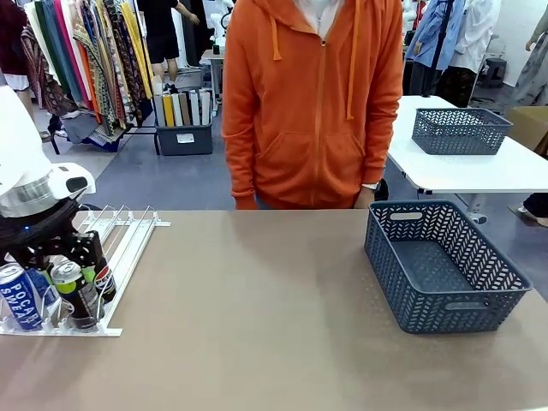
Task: Retrieve and store the cans from the dispenser.
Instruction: Pick up one can from the Automatic Can Dispenser and place it in the middle of the table.
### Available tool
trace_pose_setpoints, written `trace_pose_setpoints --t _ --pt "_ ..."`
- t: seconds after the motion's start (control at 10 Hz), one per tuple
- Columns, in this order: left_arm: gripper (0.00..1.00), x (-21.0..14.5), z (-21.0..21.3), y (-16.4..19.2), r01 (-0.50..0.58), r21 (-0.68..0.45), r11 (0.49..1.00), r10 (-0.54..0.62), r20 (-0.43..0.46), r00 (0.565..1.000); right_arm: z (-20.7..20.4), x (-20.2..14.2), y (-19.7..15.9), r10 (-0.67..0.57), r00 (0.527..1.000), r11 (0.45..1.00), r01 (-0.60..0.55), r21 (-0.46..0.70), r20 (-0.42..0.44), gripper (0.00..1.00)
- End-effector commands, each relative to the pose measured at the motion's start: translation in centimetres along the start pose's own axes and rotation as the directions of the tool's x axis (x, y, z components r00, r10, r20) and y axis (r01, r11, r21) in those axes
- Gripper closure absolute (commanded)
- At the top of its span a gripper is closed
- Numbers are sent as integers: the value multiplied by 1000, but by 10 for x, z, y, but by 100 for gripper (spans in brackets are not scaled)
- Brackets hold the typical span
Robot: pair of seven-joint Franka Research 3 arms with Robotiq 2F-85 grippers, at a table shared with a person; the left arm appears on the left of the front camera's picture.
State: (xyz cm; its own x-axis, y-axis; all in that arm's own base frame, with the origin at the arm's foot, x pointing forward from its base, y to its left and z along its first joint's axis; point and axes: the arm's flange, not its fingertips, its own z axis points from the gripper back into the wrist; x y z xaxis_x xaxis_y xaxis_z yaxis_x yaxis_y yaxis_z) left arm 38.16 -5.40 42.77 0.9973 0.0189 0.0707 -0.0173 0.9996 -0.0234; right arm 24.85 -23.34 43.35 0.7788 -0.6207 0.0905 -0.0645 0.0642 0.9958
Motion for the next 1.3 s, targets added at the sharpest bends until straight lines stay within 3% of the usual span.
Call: trace_pose_setpoints --t 0.0,0.1,0.2,0.5,0.7,0.8,1.2 --pt "100 -11 60 -2 -65 3 998 65 63 996 1 2 4 3 1000 1000 -3 18 7 0" --pt "100 -18 100 -2 -90 -8 996 91 83 992 1 2 4 3 1000 1000 -3 18 7 0" --pt "100 -26 143 -6 -35 -23 999 38 110 993 1 2 4 3 1000 1000 -3 18 7 0" --pt "100 -30 230 -11 -46 -20 999 49 209 977 1 2 4 3 1000 1000 -3 18 7 0" --pt "100 -29 233 -3 -16 -45 999 23 174 984 1 2 4 3 1000 1000 -3 18 7 0" --pt "100 -44 242 -13 -22 -24 999 26 215 976 1 2 4 3 1000 1000 -3 18 7 0" --pt "100 -44 242 -13 -22 -24 999 26 215 976 1 2 4 3 1000 1000 -3 18 7 0"
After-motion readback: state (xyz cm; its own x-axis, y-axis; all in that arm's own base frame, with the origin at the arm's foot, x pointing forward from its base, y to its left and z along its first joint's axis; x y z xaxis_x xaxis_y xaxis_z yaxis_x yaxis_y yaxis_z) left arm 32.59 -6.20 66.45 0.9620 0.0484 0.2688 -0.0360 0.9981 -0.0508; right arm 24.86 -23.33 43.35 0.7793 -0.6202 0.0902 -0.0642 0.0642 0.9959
